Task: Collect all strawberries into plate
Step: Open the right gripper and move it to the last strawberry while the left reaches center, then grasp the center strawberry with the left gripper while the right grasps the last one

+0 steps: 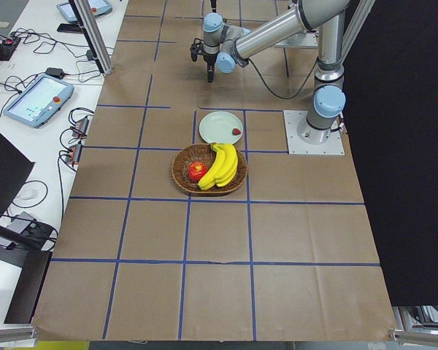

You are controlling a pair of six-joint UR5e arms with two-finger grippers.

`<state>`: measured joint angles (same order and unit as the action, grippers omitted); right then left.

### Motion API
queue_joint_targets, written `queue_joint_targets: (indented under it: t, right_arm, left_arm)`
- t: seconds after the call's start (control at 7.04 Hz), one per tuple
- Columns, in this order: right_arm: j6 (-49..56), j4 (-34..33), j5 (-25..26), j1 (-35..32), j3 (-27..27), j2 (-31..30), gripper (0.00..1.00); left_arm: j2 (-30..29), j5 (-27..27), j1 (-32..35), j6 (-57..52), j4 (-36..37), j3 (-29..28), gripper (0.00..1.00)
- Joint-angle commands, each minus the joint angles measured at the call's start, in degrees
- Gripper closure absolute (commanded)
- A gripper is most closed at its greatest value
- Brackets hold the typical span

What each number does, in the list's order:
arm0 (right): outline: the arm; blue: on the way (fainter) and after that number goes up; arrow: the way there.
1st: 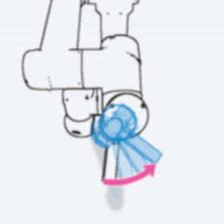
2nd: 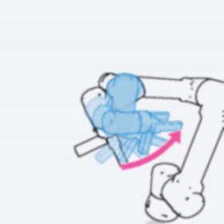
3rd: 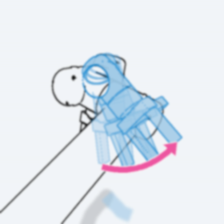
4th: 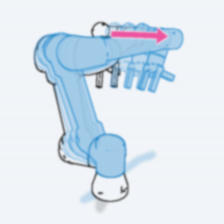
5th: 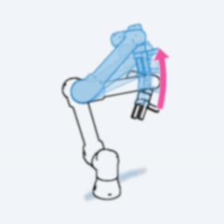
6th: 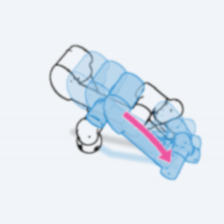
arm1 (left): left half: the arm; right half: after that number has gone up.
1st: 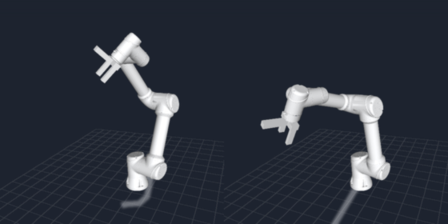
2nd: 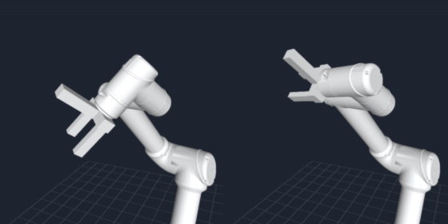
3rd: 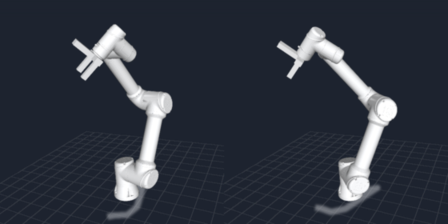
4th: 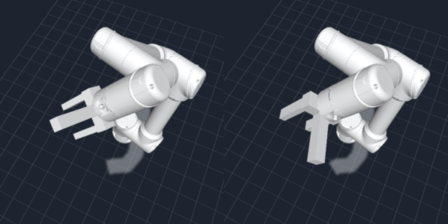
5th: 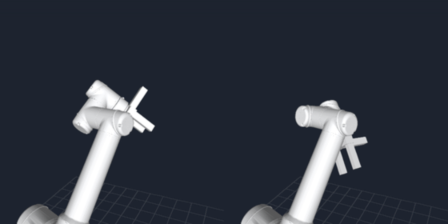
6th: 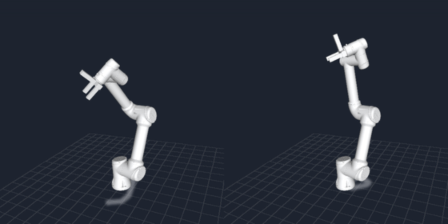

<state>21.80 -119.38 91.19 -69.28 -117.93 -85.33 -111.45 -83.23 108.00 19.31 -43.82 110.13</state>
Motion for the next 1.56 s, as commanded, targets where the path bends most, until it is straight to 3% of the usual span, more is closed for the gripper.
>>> queue_joint_targets:
  t: [0.0, 0.43, 0.57, 0.71, 0.85, 0.99, 1.14, 1.28, 1.42]
  right_arm:
    - [4.9, -7.6, 0.1, 4.4, -7.9, 0.8, 0.00]
    - [4.8, -11.0, 0.9, 4.5, -9.3, 6.7, 0.00]
    - [4.7, -11.0, 1.0, 4.5, -9.2, 6.9, 0.01]
    - [4.6, -11.5, 2.0, 4.5, -9.2, 7.0, 0.09]
    - [4.4, -11.5, 2.4, 4.6, -9.1, 6.9, 0.28]
    - [4.5, -11.4, 2.8, 4.6, -9.1, 6.9, 0.49]
    - [4.5, -11.2, 3.7, 4.5, -9.1, 6.8, 0.73]
    - [4.5, -10.8, 4.3, 4.5, -8.9, 6.7, 0.94]
    - [4.5, -10.5, 4.3, 4.5, -8.6, 6.5, 0.96]
  left_arm:
    - [-4.7, -0.2, 3.0, 2.1, -0.4, -2.8, 0.02]
    - [-5.3, -0.4, 3.0, 2.0, 0.0, -2.4, 0.34]
    - [-5.2, -0.6, 3.0, 2.2, -0.1, -3.0, 0.58]
    - [-4.9, -0.6, 2.9, 2.3, -0.1, -3.1, 0.75]
    - [-4.6, -0.6, 2.7, 2.3, -0.1, -3.2, 0.91]
    - [-3.8, -0.7, 2.3, 2.0, -0.5, -3.2, 1.00]
    - [-2.1, -2.1, 0.8, 0.2, -0.9, -2.5, 1.00]
    - [0.8, -8.5, -2.5, -8.4, -5.1, -0.8, 1.00]
    - [6.5, -11.0, -6.6, -15.6, -8.9, 2.4, 1.00]
